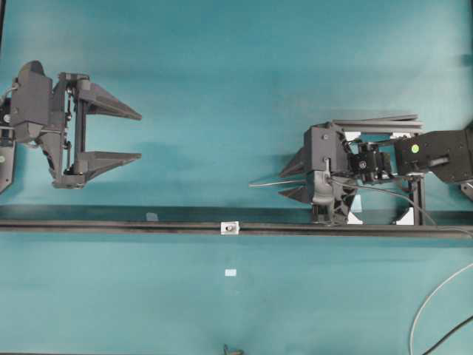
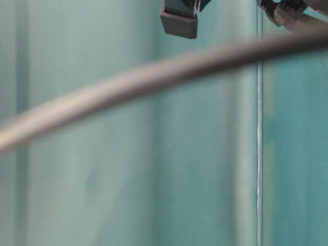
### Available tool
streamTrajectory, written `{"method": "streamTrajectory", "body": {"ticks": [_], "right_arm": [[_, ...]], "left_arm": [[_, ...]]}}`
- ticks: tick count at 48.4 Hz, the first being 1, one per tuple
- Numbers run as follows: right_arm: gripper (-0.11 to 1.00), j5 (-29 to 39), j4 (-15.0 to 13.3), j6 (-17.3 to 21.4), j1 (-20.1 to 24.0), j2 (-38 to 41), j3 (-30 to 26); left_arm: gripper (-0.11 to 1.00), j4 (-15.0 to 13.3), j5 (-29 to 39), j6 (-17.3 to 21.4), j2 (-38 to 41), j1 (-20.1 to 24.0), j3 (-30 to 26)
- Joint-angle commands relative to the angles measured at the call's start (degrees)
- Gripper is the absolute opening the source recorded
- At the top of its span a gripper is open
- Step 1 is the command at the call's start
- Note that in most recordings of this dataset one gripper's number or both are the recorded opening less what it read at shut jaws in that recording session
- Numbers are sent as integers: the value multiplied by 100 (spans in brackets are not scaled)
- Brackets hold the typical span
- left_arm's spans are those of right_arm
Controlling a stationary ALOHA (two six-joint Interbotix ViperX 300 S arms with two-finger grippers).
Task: Insert the wire through the hole in the metal fitting marked with a red label.
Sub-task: 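Lower the right gripper and close it on the grey wire end, then lift the wire with the right gripper and pull it leftward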
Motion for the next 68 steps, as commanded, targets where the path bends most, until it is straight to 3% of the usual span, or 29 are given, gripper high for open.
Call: {"method": "streamTrajectory", "body": {"ticks": [1,28,31,38,42,68], "right_arm": [[47,0,9,18,-18,-62,-35],[43,-290,18,9,-35,53,-53],[37,-290,18,0,-26,62,-70],[7,-316,-9,-53,-53,62,-70],[-1,-369,-18,-53,-53,53,-44],[-1,-413,-26,-211,-123,-448,79]], "left_arm": [[56,9,-26,0,-26,18,-88],[56,9,-26,-35,-26,26,-62],[56,9,-26,-26,-26,26,-62],[55,9,-26,-26,-26,26,-53],[56,9,-26,-26,-26,26,-62],[56,9,-26,-18,-35,35,-79]]}}
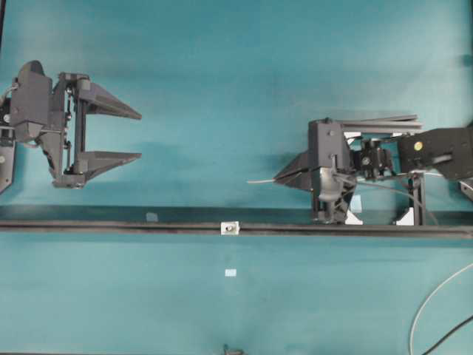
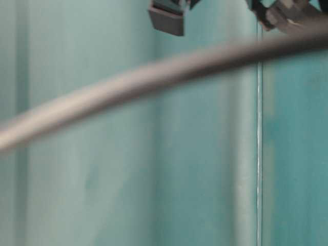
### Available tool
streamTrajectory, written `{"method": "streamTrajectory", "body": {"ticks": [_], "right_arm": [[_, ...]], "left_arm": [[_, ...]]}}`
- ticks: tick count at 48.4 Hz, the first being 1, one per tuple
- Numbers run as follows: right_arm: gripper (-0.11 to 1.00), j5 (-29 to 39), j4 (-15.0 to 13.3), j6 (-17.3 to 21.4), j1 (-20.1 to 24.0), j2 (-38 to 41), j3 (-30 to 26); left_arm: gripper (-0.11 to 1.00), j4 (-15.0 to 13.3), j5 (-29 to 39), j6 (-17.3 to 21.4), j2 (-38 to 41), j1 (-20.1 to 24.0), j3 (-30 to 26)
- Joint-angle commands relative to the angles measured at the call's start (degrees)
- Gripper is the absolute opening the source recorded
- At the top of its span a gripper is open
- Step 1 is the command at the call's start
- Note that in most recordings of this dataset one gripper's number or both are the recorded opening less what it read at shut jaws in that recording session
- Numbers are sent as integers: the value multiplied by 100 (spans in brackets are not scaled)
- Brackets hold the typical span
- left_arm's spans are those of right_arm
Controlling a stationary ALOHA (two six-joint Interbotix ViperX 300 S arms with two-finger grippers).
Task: Insert the wire through the hole in the metal fitting marked with a red label.
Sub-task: 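Lift the wire with the right gripper and pull it leftward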
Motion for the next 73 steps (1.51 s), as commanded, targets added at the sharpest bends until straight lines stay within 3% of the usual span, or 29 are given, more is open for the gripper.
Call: {"method": "streamTrajectory", "body": {"ticks": [1,31,47,56,73], "right_arm": [[-1,9,-9,-53,-53,-290,-9],[-1,650,-9,-396,-272,-1723,272],[-1,404,229,-369,-123,-1951,466],[-1,-35,290,-369,193,-1969,492],[-1,-431,940,-554,589,-1872,571]], "left_arm": [[56,0,-26,0,-35,18,-70],[56,0,70,18,-44,211,-325],[56,-18,176,26,-782,123,-193],[56,-44,272,0,-1134,-237,-88],[56,-114,220,-18,-932,-633,-158]]}}
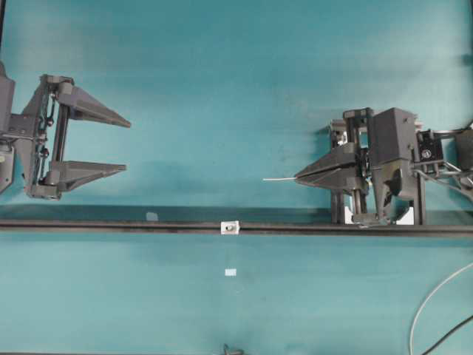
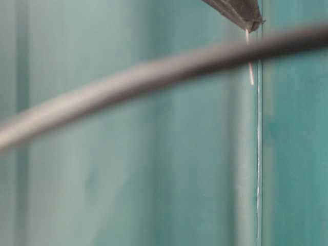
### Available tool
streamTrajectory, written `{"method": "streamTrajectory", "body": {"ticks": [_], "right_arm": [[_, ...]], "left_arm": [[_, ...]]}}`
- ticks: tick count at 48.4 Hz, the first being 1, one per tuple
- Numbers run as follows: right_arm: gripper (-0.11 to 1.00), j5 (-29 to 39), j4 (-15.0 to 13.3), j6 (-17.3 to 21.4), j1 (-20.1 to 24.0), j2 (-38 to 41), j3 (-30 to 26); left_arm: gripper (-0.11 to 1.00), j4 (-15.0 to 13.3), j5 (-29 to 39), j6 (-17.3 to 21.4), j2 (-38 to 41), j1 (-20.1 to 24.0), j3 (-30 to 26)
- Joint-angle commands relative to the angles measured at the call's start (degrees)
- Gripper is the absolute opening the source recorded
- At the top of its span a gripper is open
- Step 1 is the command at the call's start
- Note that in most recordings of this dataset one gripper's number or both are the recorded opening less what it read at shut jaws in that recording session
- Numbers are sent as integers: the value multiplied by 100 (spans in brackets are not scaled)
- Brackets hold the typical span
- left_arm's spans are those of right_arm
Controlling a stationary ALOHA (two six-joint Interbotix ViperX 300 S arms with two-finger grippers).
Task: Insert the wire through the hole in the metal fitting marked with a red label.
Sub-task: 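Lift the wire with the right gripper and pull it leftward, then carry the wire tip toward the white bracket on the rail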
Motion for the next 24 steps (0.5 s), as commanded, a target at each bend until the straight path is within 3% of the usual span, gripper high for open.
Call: {"method": "streamTrajectory", "body": {"ticks": [1,4,8,19,24], "right_arm": [[-1,-202,193,-105,149,9,-62],[-1,-369,422,-308,272,79,-79],[-1,-668,940,-686,448,211,-97],[-1,-1635,3305,-2417,1230,870,-325],[-1,-2127,4025,-3050,1635,1151,-545]], "left_arm": [[56,-70,-79,-18,114,-97,-114],[56,-105,-158,-18,246,-167,-114],[56,-105,-343,-26,413,-255,-123],[56,-105,-1169,-26,932,-352,70],[56,-105,-1723,-35,1160,-352,176]]}}
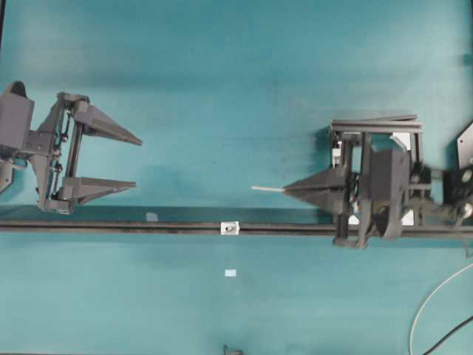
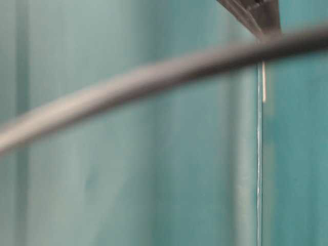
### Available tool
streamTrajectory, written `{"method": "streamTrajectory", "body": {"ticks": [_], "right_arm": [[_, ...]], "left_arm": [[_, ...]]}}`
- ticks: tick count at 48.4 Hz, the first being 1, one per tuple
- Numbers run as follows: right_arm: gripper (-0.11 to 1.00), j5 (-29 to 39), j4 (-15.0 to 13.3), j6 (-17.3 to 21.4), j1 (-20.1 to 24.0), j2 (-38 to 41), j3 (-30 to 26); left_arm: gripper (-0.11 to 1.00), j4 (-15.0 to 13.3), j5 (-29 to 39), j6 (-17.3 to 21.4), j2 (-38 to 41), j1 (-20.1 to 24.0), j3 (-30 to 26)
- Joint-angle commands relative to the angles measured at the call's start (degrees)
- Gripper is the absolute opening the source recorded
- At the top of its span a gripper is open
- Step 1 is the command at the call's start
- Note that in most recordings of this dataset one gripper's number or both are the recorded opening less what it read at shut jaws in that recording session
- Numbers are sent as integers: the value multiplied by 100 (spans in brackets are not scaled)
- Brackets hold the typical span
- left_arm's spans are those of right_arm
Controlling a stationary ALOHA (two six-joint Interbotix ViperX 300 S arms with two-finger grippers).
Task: Insert the wire through the hole in the metal fitting marked with a red label.
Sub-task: 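Carry the wire tip toward the white bracket on the rail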
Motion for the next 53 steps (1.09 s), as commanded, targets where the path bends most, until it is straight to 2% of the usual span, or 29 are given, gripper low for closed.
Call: {"method": "streamTrajectory", "body": {"ticks": [1,4,15,20,34,41,53], "right_arm": [[-1,-448,598,-352,352,167,-281],[-1,-677,703,-413,510,352,-378],[-1,-905,642,-70,598,940,-580],[-1,-949,475,105,598,1134,-598],[-1,-1239,-272,800,598,1266,-396],[-1,-1274,-387,967,598,1310,-299],[-1,-1257,-387,1037,598,1468,-299]], "left_arm": [[56,-9,-483,-9,185,-18,26],[56,-9,-765,-9,387,-18,88],[56,-9,-1301,-9,1178,-18,-9],[56,-9,-1459,-9,1521,-35,-105],[56,-9,-1942,-9,1925,-176,-149],[56,0,-1951,-9,1925,-211,-132],[56,0,-1951,-18,1925,-220,-97]]}}
